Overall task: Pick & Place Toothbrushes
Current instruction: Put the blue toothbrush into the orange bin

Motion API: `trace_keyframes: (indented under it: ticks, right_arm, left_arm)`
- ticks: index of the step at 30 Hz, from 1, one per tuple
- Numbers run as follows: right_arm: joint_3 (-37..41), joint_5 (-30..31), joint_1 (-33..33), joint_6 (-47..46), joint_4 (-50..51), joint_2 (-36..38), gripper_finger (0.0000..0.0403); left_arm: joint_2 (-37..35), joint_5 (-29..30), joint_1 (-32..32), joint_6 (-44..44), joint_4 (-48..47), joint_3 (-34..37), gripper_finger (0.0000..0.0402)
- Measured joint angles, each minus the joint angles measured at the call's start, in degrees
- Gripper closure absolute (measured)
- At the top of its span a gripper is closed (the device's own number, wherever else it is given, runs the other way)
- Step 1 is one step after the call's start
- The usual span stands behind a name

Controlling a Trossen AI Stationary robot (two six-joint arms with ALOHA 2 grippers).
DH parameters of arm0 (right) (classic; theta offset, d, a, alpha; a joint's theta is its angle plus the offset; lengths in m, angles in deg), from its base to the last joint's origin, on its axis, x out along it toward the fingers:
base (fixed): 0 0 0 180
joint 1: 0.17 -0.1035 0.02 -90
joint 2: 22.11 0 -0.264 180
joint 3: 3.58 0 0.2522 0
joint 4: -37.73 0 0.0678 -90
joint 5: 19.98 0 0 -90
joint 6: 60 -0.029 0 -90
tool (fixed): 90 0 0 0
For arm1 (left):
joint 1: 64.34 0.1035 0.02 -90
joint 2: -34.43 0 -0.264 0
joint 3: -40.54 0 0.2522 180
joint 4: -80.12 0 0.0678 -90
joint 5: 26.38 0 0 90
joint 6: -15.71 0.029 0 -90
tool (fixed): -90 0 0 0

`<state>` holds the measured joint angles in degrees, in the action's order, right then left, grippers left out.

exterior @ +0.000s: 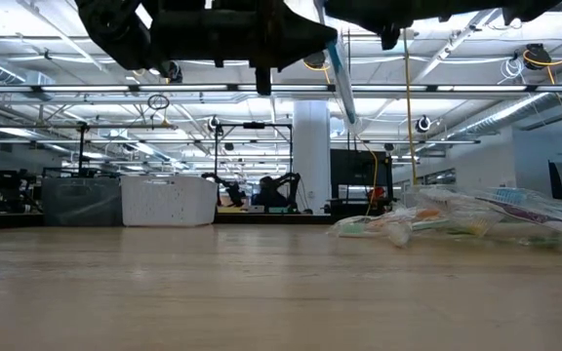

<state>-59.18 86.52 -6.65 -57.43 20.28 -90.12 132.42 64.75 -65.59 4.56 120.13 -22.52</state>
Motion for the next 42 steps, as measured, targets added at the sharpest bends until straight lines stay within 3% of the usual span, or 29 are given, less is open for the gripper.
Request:
trace_keyframes:
  ticks: [10,16,20,29,36,42]
  right_arm:
    - [0.02,0.08,-0.11,-0.91,6.95,3.78,0.0262]
    - [0.02,0.02,-1.45,-3.62,11.54,5.33,0.0248]
    - [0.05,-0.04,-2.56,-5.10,13.22,5.35,0.0251]
    - [0.11,-0.11,-5.99,-10.78,17.28,5.33,0.0258]
    - [0.74,-0.11,-9.07,-12.44,17.29,5.33,0.0260]
    - [4.99,-0.11,-11.31,-12.49,9.80,5.31,0.0263]
  left_arm:
    - [-9.74,0.86,-0.64,2.65,-18.82,0.00,0.0397]
    - [-20.99,6.46,-3.79,3.02,-39.62,0.00,0.0397]
    - [-28.36,9.06,-8.50,-1.13,-51.94,0.00,0.0397]
    - [-38.55,20.73,-25.34,-20.02,-70.12,0.00,0.0397]
    - [-36.33,29.81,-38.97,-38.59,-75.65,0.02,0.0397]
    - [-33.05,34.81,-47.82,-52.85,-76.21,0.02,0.0397]
